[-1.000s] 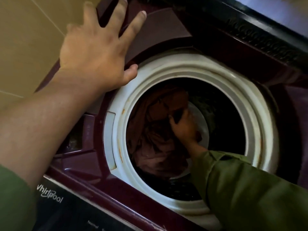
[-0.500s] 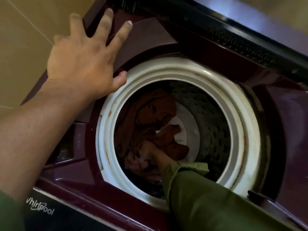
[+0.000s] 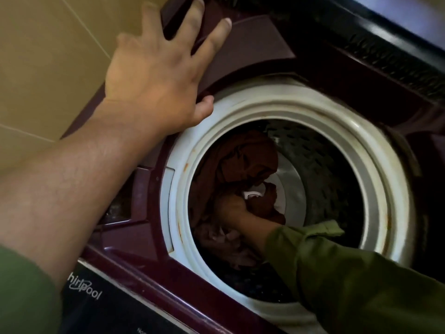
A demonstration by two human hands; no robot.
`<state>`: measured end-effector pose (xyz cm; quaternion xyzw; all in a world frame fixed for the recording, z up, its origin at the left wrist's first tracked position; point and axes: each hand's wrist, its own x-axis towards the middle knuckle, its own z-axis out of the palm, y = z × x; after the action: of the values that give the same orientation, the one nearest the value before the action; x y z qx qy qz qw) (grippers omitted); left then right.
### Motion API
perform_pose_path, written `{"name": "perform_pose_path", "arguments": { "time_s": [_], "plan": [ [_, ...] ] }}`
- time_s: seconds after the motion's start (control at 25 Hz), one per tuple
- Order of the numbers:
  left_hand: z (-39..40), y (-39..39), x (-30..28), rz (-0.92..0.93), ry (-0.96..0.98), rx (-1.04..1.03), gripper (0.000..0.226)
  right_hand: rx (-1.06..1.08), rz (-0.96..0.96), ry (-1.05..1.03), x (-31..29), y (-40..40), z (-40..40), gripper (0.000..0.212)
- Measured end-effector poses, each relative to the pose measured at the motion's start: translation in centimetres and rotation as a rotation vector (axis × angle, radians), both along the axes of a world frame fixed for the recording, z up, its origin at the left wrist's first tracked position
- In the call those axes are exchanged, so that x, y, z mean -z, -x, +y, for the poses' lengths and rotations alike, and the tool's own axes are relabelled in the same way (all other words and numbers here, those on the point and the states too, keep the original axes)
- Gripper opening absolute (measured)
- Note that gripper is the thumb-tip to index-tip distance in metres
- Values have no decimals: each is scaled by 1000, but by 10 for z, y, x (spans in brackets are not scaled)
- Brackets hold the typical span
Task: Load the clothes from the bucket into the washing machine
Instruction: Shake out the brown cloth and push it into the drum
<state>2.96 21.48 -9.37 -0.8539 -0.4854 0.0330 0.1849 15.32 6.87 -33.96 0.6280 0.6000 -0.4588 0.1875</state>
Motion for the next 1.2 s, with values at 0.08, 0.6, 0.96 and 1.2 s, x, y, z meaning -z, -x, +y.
{"name": "perform_pose_path", "arguments": {
  "time_s": [0.08, 0.6, 0.96, 1.2],
  "plan": [
    [-1, -1, 1, 3, 0, 2, 87, -22, -125, -156, -8, 2, 7, 38],
    [-1, -4, -5, 2, -2, 0, 86, 300, -30, -78, 3, -4, 29, 41],
    [-1, -2, 1, 22, 21, -23, 87, 458, 351, -267, 43, -6, 102, 74],
    [-2, -6, -4, 22, 21, -21, 86, 69, 66, -662, 4, -9, 1, 74]
  ]
}}
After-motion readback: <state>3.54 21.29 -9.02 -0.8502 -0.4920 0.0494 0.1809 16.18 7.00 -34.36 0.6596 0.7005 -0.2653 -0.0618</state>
